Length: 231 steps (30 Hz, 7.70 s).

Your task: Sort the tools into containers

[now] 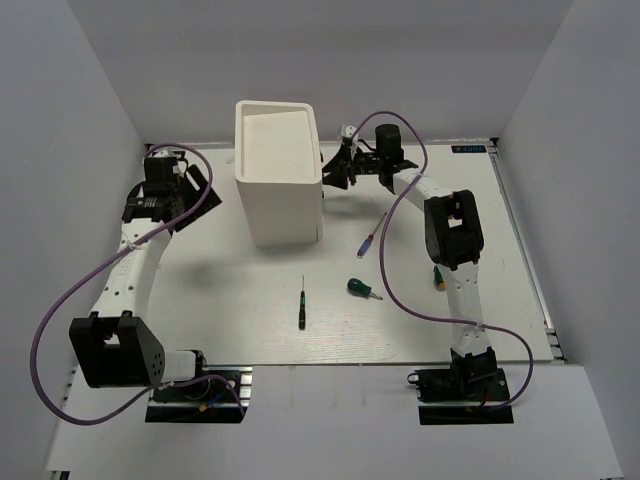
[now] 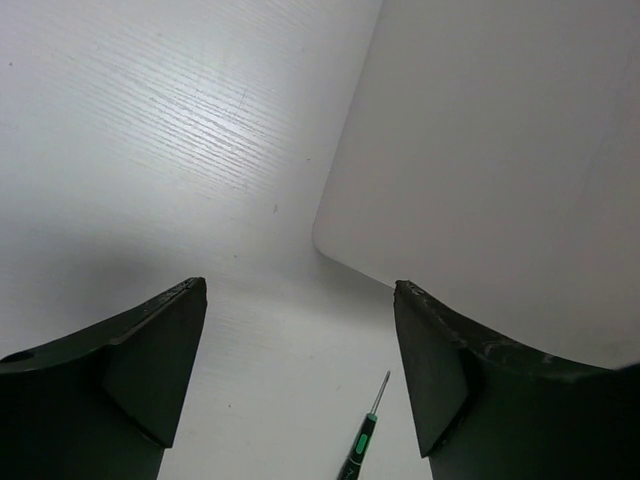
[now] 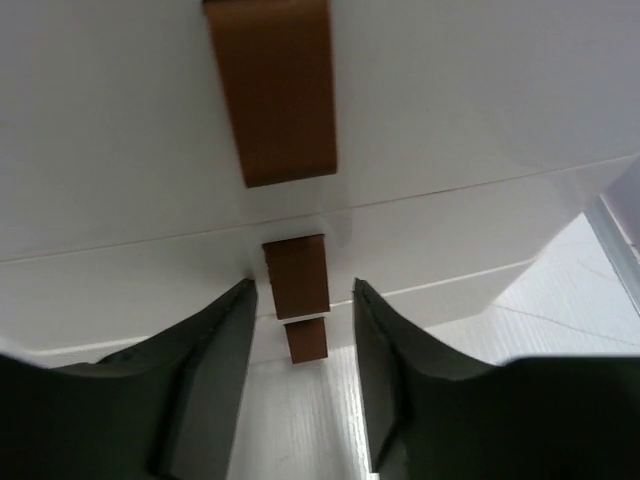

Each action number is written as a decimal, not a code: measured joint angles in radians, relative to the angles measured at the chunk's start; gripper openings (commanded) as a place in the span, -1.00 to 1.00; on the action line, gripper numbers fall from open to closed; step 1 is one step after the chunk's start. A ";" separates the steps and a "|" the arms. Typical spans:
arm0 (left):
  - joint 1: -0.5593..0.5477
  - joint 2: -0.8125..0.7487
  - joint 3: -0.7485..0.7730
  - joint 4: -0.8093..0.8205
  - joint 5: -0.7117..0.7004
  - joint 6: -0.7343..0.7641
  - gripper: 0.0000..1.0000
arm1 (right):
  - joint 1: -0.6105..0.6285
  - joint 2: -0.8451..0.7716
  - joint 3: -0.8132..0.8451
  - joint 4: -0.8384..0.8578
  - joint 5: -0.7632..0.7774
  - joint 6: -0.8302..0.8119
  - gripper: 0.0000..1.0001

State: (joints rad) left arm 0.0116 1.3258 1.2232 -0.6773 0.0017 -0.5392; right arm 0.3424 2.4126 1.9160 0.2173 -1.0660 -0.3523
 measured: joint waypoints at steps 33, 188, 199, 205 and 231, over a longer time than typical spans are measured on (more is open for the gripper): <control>-0.016 -0.109 -0.150 0.163 0.142 0.020 0.39 | -0.103 -0.330 -0.320 -0.199 0.401 -0.128 0.80; -0.734 -0.428 -0.153 -0.209 -0.705 -0.385 0.78 | -0.216 -0.664 -0.420 -0.479 0.352 0.285 -1.00; -0.500 -0.285 -0.141 -0.246 -0.655 -0.396 0.81 | -0.016 -0.212 0.169 -0.496 0.378 0.407 -1.00; -0.314 -0.207 -0.035 -0.193 -0.565 -0.307 0.81 | 0.021 -0.208 0.174 -0.526 0.422 0.404 -0.22; 0.071 0.271 0.068 0.194 0.270 -0.128 -0.78 | -0.023 -0.383 -0.025 -0.575 0.800 0.183 -1.00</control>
State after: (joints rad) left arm 0.0830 1.5970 1.2911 -0.4835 0.2722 -0.6674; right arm 0.3195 2.0296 1.8908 -0.3573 -0.2665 -0.1688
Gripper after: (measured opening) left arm 0.109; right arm 0.005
